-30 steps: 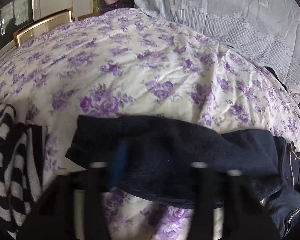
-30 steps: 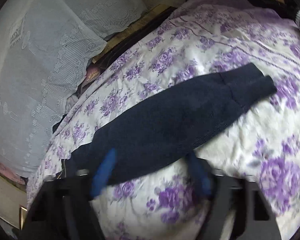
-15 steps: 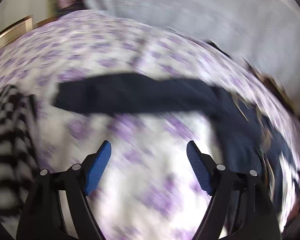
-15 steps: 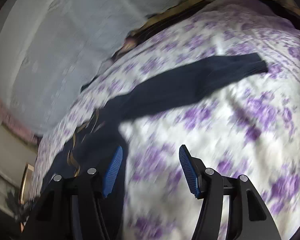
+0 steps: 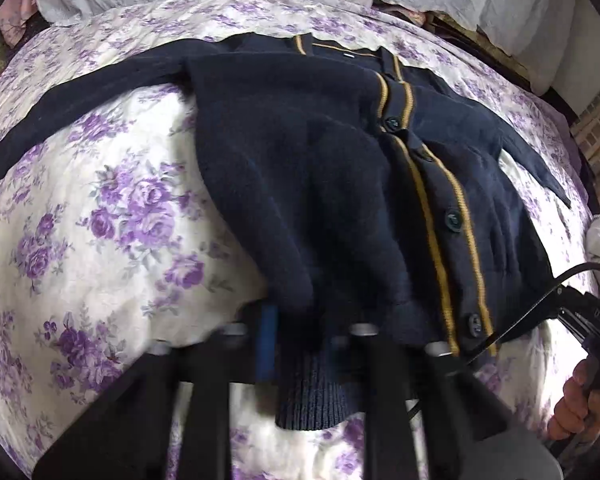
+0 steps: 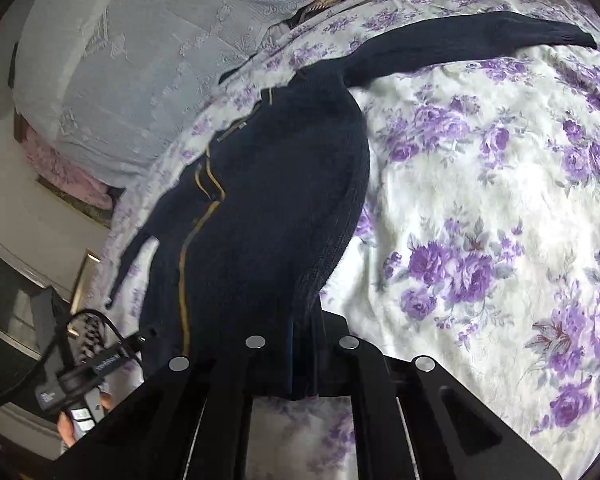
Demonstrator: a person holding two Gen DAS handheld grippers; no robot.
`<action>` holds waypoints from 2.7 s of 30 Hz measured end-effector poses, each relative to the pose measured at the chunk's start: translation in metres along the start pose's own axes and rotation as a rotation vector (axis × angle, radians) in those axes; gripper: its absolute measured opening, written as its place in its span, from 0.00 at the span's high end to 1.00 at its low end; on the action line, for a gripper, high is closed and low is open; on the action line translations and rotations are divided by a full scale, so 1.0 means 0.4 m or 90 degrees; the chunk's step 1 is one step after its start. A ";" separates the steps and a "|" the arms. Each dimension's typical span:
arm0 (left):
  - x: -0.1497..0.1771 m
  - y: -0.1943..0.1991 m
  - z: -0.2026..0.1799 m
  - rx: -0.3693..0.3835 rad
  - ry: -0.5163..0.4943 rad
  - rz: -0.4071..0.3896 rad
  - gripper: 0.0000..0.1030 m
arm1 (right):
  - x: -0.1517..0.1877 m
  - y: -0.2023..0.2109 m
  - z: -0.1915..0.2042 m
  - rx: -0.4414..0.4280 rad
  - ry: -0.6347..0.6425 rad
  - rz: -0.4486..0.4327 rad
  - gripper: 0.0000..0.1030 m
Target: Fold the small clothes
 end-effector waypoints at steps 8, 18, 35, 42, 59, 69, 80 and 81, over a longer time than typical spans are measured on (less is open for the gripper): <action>0.065 0.045 -0.038 -0.089 -0.106 0.022 0.60 | 0.030 0.051 -0.051 0.115 0.131 0.024 0.85; 0.273 0.136 -0.083 -0.066 -0.223 0.053 0.13 | 0.120 0.179 0.069 0.056 0.210 -0.053 0.48; 0.120 0.393 -0.516 0.036 -0.342 -0.097 0.63 | 0.111 0.259 0.097 -0.015 0.125 -0.055 0.35; 0.022 0.468 -0.498 0.101 -0.257 -0.117 0.62 | 0.092 0.209 0.052 -0.023 0.063 -0.027 0.35; 0.026 0.259 -0.286 0.017 -0.194 -0.044 0.32 | 0.130 0.173 0.085 0.077 0.129 -0.052 0.28; 0.165 0.288 -0.168 0.069 -0.200 -0.109 0.26 | 0.132 0.142 0.100 0.136 0.183 -0.060 0.28; 0.139 0.281 0.002 -0.150 -0.095 -0.135 0.12 | 0.080 0.174 0.007 0.156 0.115 -0.088 0.29; 0.136 0.250 0.012 -0.167 -0.092 -0.113 0.13 | 0.087 0.171 0.019 0.151 0.131 -0.088 0.31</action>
Point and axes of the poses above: each gripper's, at about its wrist camera, not at the fingertips, and y roughly against the way its jaws point, z to its left, x to its underside, the point moved 1 cm from there along -y, roughly the way its jaws point, and after that the axes turned 8 degrees about -y, right-handed, at the moved point
